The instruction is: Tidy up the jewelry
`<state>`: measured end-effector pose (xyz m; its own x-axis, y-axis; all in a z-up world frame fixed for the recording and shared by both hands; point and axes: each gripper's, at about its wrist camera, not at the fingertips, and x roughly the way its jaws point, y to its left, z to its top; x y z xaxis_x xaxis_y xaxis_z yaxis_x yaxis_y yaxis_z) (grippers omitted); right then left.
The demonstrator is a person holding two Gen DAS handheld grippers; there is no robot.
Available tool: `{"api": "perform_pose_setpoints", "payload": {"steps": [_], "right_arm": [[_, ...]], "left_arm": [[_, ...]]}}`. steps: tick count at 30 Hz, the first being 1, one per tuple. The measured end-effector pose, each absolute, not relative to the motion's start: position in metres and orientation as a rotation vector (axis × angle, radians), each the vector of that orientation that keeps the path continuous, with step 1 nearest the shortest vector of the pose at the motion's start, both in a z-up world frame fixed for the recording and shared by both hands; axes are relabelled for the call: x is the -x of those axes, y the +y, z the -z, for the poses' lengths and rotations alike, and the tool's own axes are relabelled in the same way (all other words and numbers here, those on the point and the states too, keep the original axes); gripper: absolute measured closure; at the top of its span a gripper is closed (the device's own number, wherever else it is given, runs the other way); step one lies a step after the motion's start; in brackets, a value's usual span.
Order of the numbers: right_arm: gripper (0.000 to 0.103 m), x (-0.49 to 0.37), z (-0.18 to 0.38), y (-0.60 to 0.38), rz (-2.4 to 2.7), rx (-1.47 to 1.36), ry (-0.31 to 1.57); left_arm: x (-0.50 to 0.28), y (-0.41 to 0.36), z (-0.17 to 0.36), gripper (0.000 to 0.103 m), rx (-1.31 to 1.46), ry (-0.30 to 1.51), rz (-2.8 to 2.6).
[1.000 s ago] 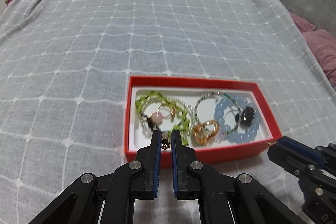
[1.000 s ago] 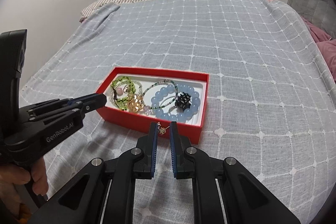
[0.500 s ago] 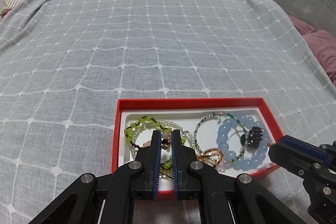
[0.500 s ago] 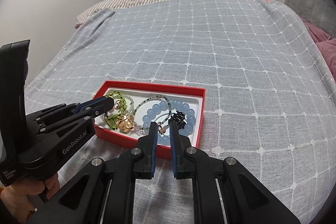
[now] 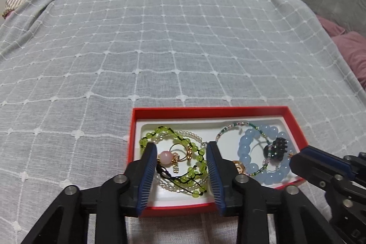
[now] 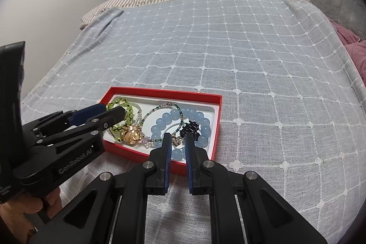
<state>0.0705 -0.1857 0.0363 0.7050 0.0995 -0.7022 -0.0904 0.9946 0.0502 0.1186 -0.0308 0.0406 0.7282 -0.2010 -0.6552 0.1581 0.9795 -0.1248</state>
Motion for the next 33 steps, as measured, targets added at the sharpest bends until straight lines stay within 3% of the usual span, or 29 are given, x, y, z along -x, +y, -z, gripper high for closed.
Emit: {"api": "perform_pose_setpoints", "payload": {"steps": [19, 21, 23, 25, 33], "right_arm": [[0.089, -0.117, -0.04, -0.168, -0.102, 0.057, 0.838], [0.085, -0.117, -0.041, -0.171, -0.096, 0.04, 0.847], [0.07, -0.114, -0.043, -0.173, -0.087, 0.037, 0.848], [0.063, -0.11, -0.046, -0.175, -0.083, 0.031, 0.847], [0.052, -0.082, -0.056, -0.189, -0.034, 0.034, 0.856]], "left_arm": [[-0.111, -0.002, -0.042, 0.044, 0.04, 0.781, 0.124], [-0.11, 0.0, -0.043, 0.041, 0.045, 0.782, 0.122], [-0.108, 0.002, -0.043, 0.034, 0.051, 0.786, 0.122], [-0.105, 0.003, -0.043, 0.03, 0.057, 0.79, 0.119], [-0.091, 0.003, -0.041, 0.019, 0.041, 0.829, 0.111]]}}
